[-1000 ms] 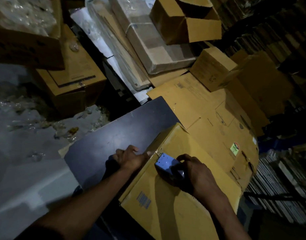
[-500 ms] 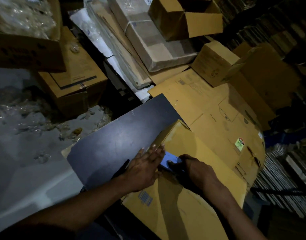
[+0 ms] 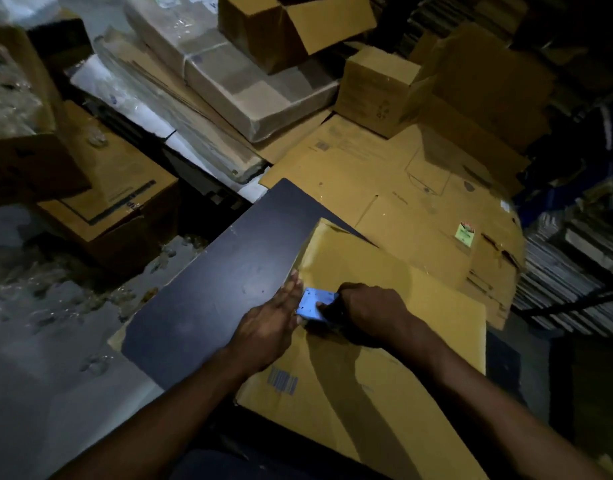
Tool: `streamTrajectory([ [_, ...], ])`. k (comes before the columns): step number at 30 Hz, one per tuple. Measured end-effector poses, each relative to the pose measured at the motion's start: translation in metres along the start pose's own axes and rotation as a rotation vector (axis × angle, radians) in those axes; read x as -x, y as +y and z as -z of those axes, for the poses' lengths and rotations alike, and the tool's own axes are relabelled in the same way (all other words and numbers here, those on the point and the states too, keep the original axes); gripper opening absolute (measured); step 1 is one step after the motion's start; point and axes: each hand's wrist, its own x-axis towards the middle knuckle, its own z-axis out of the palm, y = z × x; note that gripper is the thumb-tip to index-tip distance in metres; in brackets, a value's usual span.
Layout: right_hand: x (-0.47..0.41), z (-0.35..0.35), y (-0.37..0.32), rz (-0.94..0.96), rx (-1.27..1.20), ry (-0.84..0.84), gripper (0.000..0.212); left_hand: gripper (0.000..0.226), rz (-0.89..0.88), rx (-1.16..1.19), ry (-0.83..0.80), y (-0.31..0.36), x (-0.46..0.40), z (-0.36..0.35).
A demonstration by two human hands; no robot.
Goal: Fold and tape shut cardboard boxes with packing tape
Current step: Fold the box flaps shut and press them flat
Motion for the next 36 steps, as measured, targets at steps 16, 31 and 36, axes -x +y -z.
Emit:
streamTrajectory([
  [16, 0.043, -0.038, 0.035, -0.131, -0.058, -0.052, 0.037, 0.115, -0.03, -0.457, -0.325, 0.018, -0.007, 0.019],
  [31, 0.018, -0.016, -0.006, -0.136, -0.263, -0.046, 0.037, 0.118, -0.225, -0.617, -0.489, -0.013, -0.022, 0.054],
  [36, 0.062, -0.047, 0.022, -0.209, -0.097, -0.09, 0.031, 0.119, -0.214, -0.627, -0.507, -0.014, -0.022, 0.057],
])
